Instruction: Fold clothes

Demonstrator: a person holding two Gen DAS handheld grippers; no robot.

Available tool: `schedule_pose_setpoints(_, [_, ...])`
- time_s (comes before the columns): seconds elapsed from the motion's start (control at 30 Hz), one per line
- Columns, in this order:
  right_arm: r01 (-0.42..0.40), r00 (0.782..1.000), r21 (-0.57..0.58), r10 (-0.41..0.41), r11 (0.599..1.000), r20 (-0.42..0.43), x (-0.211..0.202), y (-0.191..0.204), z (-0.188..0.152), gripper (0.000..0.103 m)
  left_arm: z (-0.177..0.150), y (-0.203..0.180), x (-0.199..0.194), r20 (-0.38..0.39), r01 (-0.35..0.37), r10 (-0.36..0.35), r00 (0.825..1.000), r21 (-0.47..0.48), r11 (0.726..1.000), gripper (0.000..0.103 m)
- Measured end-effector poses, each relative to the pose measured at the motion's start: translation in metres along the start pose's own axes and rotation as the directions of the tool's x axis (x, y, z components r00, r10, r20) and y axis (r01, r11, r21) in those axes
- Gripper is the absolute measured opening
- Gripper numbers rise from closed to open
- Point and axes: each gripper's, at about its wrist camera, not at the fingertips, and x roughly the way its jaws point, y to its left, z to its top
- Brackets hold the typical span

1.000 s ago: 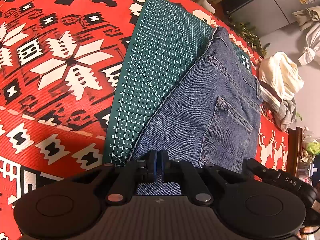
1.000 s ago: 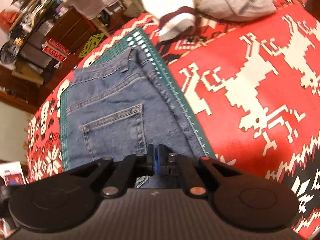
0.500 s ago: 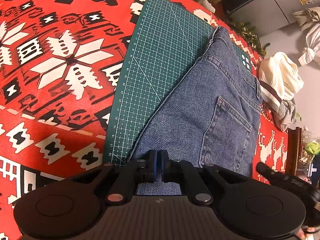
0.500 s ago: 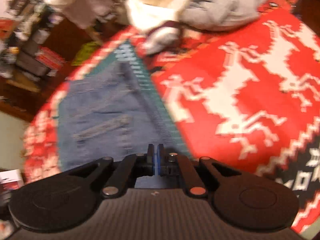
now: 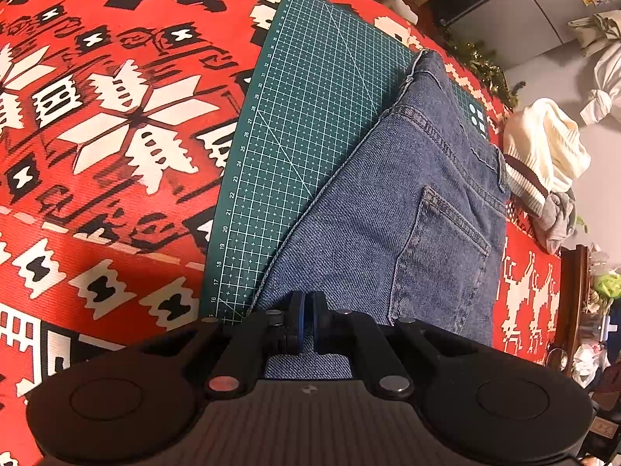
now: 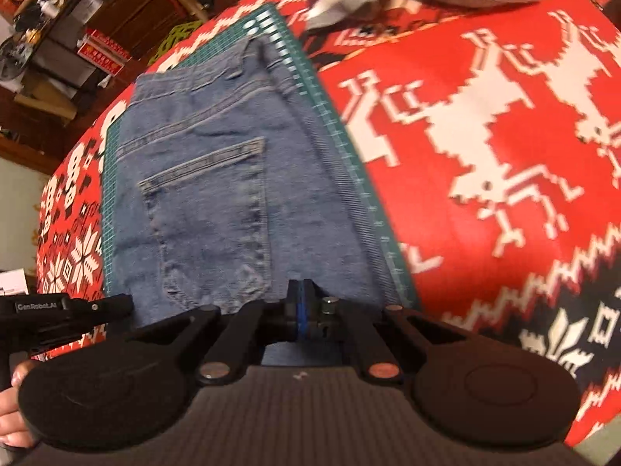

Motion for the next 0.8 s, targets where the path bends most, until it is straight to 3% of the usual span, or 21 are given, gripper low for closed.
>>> schedule_pose_setpoints(0.17, [0.008, 0.999, 0.048, -0.01, 0.999, 0.037, -0.013, -0.026, -0.001, 0.0, 0.0, 0.001, 0.001, -0.009, 0.003, -0.003, 1.0, -0.004, 1.0, 0.004])
schedule_pose_setpoints(0.3, [0.137, 0.986, 0.084, -0.143, 0.987, 0.08, -0.022, -0.042, -0.006, 0.003, 0.001, 0.001, 0.001, -0.016, 0.007, -0.007, 1.0, -0.012, 1.0, 0.004])
schedule_pose_setpoints(0.4, [0.059, 0.994, 0.13, -0.07, 0.99, 0.087, -0.03, -0.051, -0.006, 0.003, 0.0, 0.002, 0.001, -0.019, 0.009, -0.009, 1.0, -0.017, 1.0, 0.004])
schedule_pose_setpoints(0.57, [-0.064, 0.983, 0.04, 0.056, 0.997, 0.174, -0.049, -0.032, -0.012, 0.003, -0.001, -0.001, -0.003, -0.02, 0.021, -0.021, 1.0, -0.011, 1.0, 0.005])
schedule_pose_setpoints(0.63, [-0.074, 0.986, 0.002, 0.073, 0.997, 0.149, -0.045, -0.021, -0.014, 0.003, -0.002, -0.004, -0.005, -0.019, 0.035, -0.035, 0.999, -0.001, 0.999, 0.005])
schedule_pose_setpoints(0.8, [0.058, 0.997, -0.022, -0.057, 0.998, 0.043, -0.02, -0.016, -0.018, 0.0, -0.006, -0.014, -0.008, -0.028, 0.052, -0.051, 0.998, 0.027, 0.998, 0.005])
